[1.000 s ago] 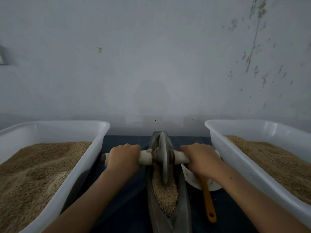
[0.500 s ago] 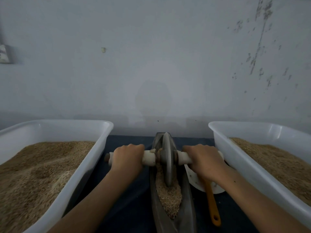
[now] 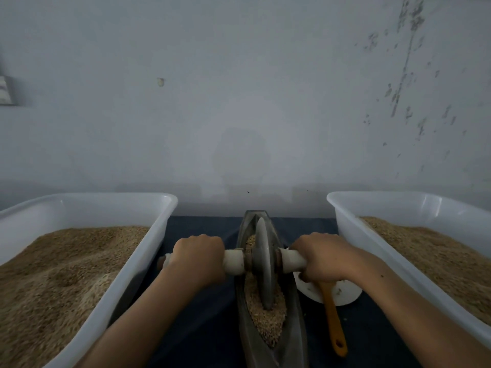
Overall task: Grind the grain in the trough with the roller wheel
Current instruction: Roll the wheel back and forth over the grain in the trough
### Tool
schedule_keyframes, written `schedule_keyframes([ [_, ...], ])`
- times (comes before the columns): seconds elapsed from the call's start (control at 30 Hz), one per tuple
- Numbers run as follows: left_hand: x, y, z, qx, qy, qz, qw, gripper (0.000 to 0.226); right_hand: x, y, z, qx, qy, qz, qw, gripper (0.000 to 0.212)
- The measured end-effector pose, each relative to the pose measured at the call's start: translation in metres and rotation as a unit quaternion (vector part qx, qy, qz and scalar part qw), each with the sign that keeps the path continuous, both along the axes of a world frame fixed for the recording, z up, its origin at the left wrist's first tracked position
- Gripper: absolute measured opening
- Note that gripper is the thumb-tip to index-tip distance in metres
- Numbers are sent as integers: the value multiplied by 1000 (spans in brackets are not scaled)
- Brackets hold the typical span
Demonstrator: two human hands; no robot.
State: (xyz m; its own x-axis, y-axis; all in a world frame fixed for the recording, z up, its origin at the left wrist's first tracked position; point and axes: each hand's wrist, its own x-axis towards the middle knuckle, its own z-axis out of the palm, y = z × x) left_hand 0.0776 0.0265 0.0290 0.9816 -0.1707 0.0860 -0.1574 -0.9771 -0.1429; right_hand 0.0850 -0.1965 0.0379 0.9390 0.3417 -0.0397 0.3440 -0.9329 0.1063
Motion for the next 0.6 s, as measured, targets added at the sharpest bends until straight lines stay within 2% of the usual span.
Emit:
schedule_keyframes([
  [0.07, 1, -1, -1, -3, -15, 8, 1000, 32, 1, 0, -3, 6, -24, -2, 1000, 24],
  [0.23, 1, -6, -6, -18, -107, 20, 994, 20, 2, 3, -16, 56, -167, 2, 984, 11],
  [0.3, 2, -6, -7, -19, -121, 16, 992, 21, 2, 3, -19, 63, -181, -3, 981, 10],
  [0.47, 1, -4, -6, -3, -94, 5, 996, 23, -2, 2, -12, 43, -117, -1, 992, 9],
  [0.6, 1, 0, -2, 5, -21, -4, 1000, 34, -3, 0, -1, 6, -18, -3, 1000, 25],
])
